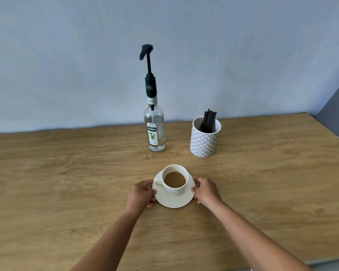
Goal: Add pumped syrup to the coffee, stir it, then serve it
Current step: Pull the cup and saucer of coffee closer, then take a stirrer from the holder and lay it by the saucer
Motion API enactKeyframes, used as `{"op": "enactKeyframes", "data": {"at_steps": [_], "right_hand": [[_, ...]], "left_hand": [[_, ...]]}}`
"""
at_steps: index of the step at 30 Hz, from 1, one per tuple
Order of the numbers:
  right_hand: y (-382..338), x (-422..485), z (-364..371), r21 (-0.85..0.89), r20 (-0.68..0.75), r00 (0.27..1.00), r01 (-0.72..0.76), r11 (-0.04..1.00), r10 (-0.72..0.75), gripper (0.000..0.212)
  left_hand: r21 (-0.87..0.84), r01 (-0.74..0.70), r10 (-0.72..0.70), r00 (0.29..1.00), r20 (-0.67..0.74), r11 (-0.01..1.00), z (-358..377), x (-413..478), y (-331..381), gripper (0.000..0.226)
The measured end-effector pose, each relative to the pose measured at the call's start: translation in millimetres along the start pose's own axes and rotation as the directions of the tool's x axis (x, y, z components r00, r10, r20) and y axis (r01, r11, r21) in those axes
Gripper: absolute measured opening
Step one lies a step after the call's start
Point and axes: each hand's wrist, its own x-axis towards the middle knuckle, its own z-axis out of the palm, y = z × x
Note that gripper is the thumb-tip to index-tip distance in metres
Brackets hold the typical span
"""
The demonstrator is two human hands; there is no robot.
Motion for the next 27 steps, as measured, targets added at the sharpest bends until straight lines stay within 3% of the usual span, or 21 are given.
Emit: {"op": "enactKeyframes", "data": {"at_steps": [5, 7, 10, 13, 15, 21, 27], "right_hand": [[-13.0, -3.2, -16.0, -0.065, 0.040, 0.998, 0.056, 0.996, -0.054, 0.042], [-25.9, -2.4, -36.0, -0.045, -0.066, 0.989, 0.127, 0.991, -0.129, 0.034], [-49.3, 9.6, -77.3, 0.199, -0.286, 0.938, 0.256, 0.946, -0.194, 0.016], [-67.4, 46.1, -116.9, 0.367, -0.448, 0.885, 0.311, 0.876, -0.127, 0.014], [-75.0, 77.9, -136.6, 0.368, -0.517, 0.853, 0.296, 0.881, -0.071, 0.011], [-78.0, 143.9, -152.7, 0.234, -0.450, 0.893, 0.112, 0.966, 0.006, 0.029], [-83.8, 157.3, -147.9, 0.260, -0.399, 0.917, 0.083, 0.962, 0.029, 0.024]], "left_hand": [[-0.034, 0.001, -0.001, 1.000, -0.005, 0.999, -0.5, 1.8, -0.4, 0.038], [-0.050, -0.002, 0.002, 1.000, -0.003, 0.999, -0.1, 2.4, -0.6, 0.038], [-0.061, -0.009, 0.009, 1.000, 0.011, 0.998, 0.2, 2.0, -1.3, 0.038], [-0.086, -0.010, 0.011, 1.000, 0.010, 0.996, -0.3, 2.1, -2.9, 0.038], [-0.104, -0.005, 0.006, 1.000, 0.008, 0.995, -0.2, 2.7, -2.8, 0.038], [-0.143, 0.014, -0.011, 1.000, 0.021, 0.990, -0.4, 3.1, -2.7, 0.037], [-0.144, 0.035, -0.031, 0.999, 0.028, 0.989, -1.2, 3.6, -1.9, 0.033]]}}
